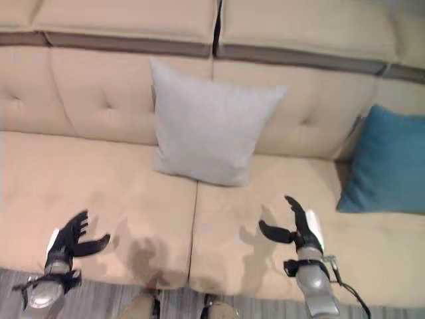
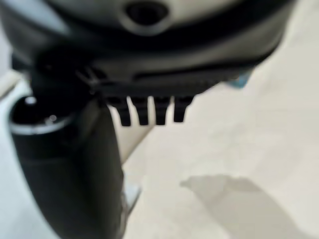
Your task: Pick up all the scattered cushions and arrange them neatly on the sofa.
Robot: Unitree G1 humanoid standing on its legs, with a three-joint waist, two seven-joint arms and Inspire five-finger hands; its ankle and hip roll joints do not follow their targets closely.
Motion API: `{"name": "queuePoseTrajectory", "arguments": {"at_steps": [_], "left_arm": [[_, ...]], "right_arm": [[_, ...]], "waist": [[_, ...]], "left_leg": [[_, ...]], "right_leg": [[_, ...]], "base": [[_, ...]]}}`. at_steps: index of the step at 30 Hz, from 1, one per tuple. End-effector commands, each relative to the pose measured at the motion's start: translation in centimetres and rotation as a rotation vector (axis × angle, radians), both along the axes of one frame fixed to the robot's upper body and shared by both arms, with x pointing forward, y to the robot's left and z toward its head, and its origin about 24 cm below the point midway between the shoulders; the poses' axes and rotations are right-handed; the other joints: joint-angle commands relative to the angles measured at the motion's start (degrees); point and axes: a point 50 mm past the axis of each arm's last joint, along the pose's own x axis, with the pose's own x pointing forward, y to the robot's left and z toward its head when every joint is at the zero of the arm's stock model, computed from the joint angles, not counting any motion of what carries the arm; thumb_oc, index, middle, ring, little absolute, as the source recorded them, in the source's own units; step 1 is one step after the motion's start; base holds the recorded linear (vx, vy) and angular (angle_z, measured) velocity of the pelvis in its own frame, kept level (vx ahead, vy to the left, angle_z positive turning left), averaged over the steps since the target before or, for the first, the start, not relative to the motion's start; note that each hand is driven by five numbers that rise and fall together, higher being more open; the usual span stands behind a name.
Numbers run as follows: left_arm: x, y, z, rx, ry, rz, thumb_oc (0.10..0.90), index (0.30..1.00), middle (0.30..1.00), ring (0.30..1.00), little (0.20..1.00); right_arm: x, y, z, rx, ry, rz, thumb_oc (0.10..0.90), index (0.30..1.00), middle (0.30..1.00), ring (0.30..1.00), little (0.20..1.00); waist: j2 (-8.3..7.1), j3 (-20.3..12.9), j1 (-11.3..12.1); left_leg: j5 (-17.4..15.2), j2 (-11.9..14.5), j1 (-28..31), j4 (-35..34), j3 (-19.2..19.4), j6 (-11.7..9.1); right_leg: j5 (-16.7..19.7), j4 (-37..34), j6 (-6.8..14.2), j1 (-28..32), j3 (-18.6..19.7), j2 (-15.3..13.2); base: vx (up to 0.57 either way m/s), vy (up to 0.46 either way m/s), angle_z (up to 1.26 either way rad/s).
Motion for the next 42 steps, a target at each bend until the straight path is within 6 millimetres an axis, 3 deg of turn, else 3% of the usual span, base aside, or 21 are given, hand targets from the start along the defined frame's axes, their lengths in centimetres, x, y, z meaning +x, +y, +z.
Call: {"name": "queuePoseTrajectory", "arguments": {"at_steps": [1,4,8,10,11,15,19,22,25,26,27,33,36,37,41,42], "left_arm": [[6.4,-0.7,3.5,-0.078,-0.257,-0.022,0.800,0.900,0.900,0.900,0.900],[1.1,-0.1,-1.7,-0.093,0.015,0.043,0.800,0.900,0.900,0.900,0.900],[-3.3,-0.9,-6.5,-0.118,0.301,0.067,0.800,0.900,0.900,0.900,0.900],[-4.4,-1.3,-7.9,-0.090,0.428,0.036,0.800,0.900,0.900,0.900,0.900],[-4.6,-1.6,-8.3,-0.080,0.465,0.014,0.800,0.900,0.900,0.900,0.900],[-4.6,-2.0,-8.7,-0.083,0.491,0.011,0.800,0.900,0.900,0.900,0.900],[-4.7,-2.7,-9.1,-0.084,0.510,-0.007,0.800,0.900,0.900,0.900,0.900],[-3.9,-3.1,-8.9,-0.093,0.483,-0.016,0.800,0.900,0.900,0.900,0.900],[-3.2,-3.4,-8.7,-0.094,0.466,-0.030,0.800,0.900,0.900,0.900,0.900],[-2.8,-3.5,-8.7,-0.088,0.459,-0.038,0.800,0.900,0.900,0.900,0.900],[-1.8,-3.8,-8.4,-0.065,0.441,-0.059,0.800,0.900,0.900,0.900,0.900],[-1.0,-3.1,-8.1,-0.008,0.456,-0.088,0.800,0.900,0.900,0.900,0.900],[-1.7,-2.4,-8.3,0.008,0.492,-0.076,0.800,0.900,0.900,0.900,0.900],[-1.7,-2.4,-8.3,0.008,0.492,-0.076,0.800,0.900,0.900,0.900,0.900],[-2.6,-1.8,-8.4,0.004,0.519,-0.048,0.800,0.900,0.900,0.900,0.900],[-2.6,-1.7,-8.4,0.005,0.521,-0.046,0.800,0.900,0.900,0.900,0.900]], "right_arm": [[4.0,0.3,4.0,0.002,-0.199,0.062,0.800,0.900,0.900,0.900,0.900],[0.5,0.2,-0.6,0.072,0.004,0.031,0.800,0.900,0.900,0.900,0.900],[-2.2,1.5,-5.4,0.141,0.226,0.045,0.800,0.900,0.900,0.900,0.900],[-3.9,1.9,-7.8,0.173,0.344,0.012,0.800,0.900,0.900,0.900,0.900],[-4.4,2.1,-8.6,0.177,0.393,0.003,0.800,0.900,0.900,0.900,0.900],[-5.2,2.1,-9.7,0.186,0.455,-0.029,0.800,0.900,0.900,0.900,0.900],[-5.9,2.3,-10.6,0.187,0.520,-0.044,0.800,0.900,0.900,0.900,0.900],[-6.2,2.3,-11.0,0.192,0.549,-0.061,0.800,0.900,0.900,0.900,0.900],[-6.0,2.2,-11.0,0.196,0.550,-0.078,0.800,0.900,0.900,0.900,0.900],[-6.0,2.1,-11.0,0.198,0.553,-0.093,0.800,0.900,0.900,0.900,0.900],[-5.3,2.6,-11.1,0.196,0.553,-0.096,0.800,0.900,0.900,0.900,0.900],[-4.6,3.5,-11.3,0.210,0.553,-0.088,0.800,0.900,0.900,0.900,0.900],[-4.5,4.1,-11.5,0.212,0.568,-0.059,0.800,0.900,0.900,0.900,0.900],[-4.5,4.2,-11.5,0.212,0.568,-0.059,0.800,0.900,0.900,0.900,0.900],[-5.1,4.8,-12.0,0.238,0.589,-0.049,0.800,0.900,0.900,0.900,0.900],[-5.1,4.9,-12.0,0.244,0.590,-0.050,0.800,0.900,0.900,0.900,0.900]], "waist": [[0.65,-2.64,-0.33],[0.33,-3.65,-0.01],[0.12,-2.60,0.29],[0.04,-1.41,0.00],[-0.48,-0.83,-0.13],[-1.85,-0.18,-0.94],[-1.58,-0.72,-1.51],[-0.93,-1.19,-2.49],[-1.00,-1.13,-3.03],[-1.19,-1.07,-3.19],[-1.73,-0.25,-3.30],[-2.41,1.71,-2.61],[-1.84,2.04,-0.77],[-1.93,1.89,-0.86],[-1.75,0.18,0.79],[-1.95,-0.46,1.11]], "left_leg": [[-2.67,0.61,1.42,0.30,1.82,-1.00],[-3.11,1.59,5.43,0.30,2.40,-1.25],[-2.73,2.57,8.05,0.83,1.90,-1.42],[-2.31,2.68,6.87,3.41,1.35,-1.75],[-4.82,2.03,5.90,6.87,0.57,-1.06],[-10.61,0.57,6.71,14.35,1.59,-0.02],[-13.79,-0.11,11.01,18.47,0.98,-0.03],[-15.83,-2.02,14.65,15.62,-1.89,0.37],[-17.27,-3.20,15.11,13.85,-1.93,1.11],[-18.88,-3.90,15.63,12.32,-1.48,1.88],[-19.43,-5.69,14.99,10.29,-1.69,3.23],[-17.84,-7.04,12.41,9.62,-1.63,5.03],[-15.27,-6.29,10.74,8.54,-0.33,6.18],[-15.11,-6.40,10.54,8.48,-0.38,6.21],[-11.78,-5.32,8.49,6.91,-0.66,6.48],[-11.28,-5.27,7.58,6.79,-0.68,6.29]], "right_leg": [[-3.11,2.85,1.82,-0.45,-0.97,-1.14],[-4.61,2.30,1.37,4.25,-1.65,0.15],[-6.45,1.64,0.11,7.87,-1.24,1.81],[-6.66,1.03,-0.58,8.55,-1.56,2.02],[-6.16,1.23,-0.90,7.96,-1.32,1.45],[-4.37,1.66,-0.77,6.07,-1.18,-0.45],[-2.42,2.01,-0.36,4.58,-0.61,-0.89],[-1.09,3.65,0.26,2.02,-0.58,-1.52],[0.37,4.65,0.95,0.01,-0.44,-2.72],[1.08,4.86,1.52,-0.79,-0.21,-3.40],[4.34,4.63,3.69,-4.14,0.45,-5.45],[6.04,4.03,6.02,-6.81,2.20,-7.13],[0.78,11.87,3.86,-4.05,3.49,-5.53],[0.86,11.84,3.88,-4.23,3.45,-5.65],[-5.57,20.36,2.98,-0.04,6.24,-1.55],[-6.02,19.80,3.04,1.21,6.57,-1.09]], "base": [[0.08,-0.129,0.09],[0.05,-0.126,0.06],[-0.02,-0.141,0.03],[-0.18,-0.137,0.36],[-0.25,-0.056,0.49],[-0.19,0.026,-0.07],[-0.11,0.096,0.07],[-0.12,0.153,0.08],[-0.12,0.123,0.09],[-0.31,0.283,0.21],[-0.31,0.282,0.09],[-0.27,0.141,-0.14],[-0.29,0.049,-0.18],[-0.15,0.006,-0.60],[-0.18,-0.061,-0.12],[-0.21,-0.157,0.01]]}}
